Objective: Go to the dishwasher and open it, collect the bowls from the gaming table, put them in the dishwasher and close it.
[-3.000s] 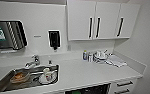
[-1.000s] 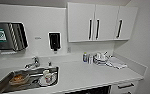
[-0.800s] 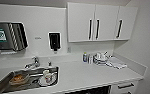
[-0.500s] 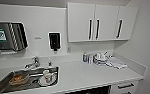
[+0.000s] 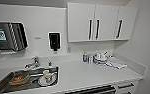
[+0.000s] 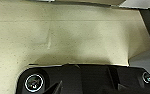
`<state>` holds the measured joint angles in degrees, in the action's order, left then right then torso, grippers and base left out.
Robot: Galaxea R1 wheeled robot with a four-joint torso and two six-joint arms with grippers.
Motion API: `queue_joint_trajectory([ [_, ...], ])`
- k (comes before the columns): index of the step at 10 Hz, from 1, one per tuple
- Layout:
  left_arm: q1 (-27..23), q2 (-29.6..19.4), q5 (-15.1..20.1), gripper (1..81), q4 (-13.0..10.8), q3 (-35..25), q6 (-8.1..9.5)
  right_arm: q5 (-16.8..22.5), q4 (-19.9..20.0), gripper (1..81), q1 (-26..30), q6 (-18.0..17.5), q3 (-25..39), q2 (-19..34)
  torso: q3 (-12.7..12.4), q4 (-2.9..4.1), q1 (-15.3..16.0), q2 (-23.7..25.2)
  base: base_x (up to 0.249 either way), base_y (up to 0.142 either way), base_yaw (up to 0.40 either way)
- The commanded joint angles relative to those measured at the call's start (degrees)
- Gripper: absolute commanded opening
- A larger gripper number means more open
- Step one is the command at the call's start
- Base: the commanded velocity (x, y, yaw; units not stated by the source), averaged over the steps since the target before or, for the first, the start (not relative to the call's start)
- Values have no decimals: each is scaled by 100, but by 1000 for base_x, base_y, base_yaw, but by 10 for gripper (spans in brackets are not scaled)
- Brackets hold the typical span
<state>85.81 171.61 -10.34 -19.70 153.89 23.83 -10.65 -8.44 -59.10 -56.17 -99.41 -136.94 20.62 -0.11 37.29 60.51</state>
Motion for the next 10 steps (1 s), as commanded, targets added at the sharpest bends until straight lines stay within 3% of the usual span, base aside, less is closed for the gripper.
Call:
queue_joint_trajectory([
  [1,-297,-74,172,811,-8,0,-19,-218,-176,811,710,-16,-42,-65,0,0,0,0,0,0,0],
  [3,-305,-74,172,811,-8,0,-19,-183,-525,811,500,-16,-155,-74,0,0,0,0,0,0,0],
  [5,-297,-65,164,811,1,0,-19,-174,-1208,811,34,-8,-391,-90,0,0,0,0,0,0,0],
  [7,-297,-74,164,811,1,0,-10,-174,-2017,811,-536,-8,-1109,-327,0,0,0,0,0,0,0],
  [10,-306,-56,164,811,-8,0,-19,-218,-2795,811,-1187,1,-2142,-706,0,0,0,0,0,0,0],
])
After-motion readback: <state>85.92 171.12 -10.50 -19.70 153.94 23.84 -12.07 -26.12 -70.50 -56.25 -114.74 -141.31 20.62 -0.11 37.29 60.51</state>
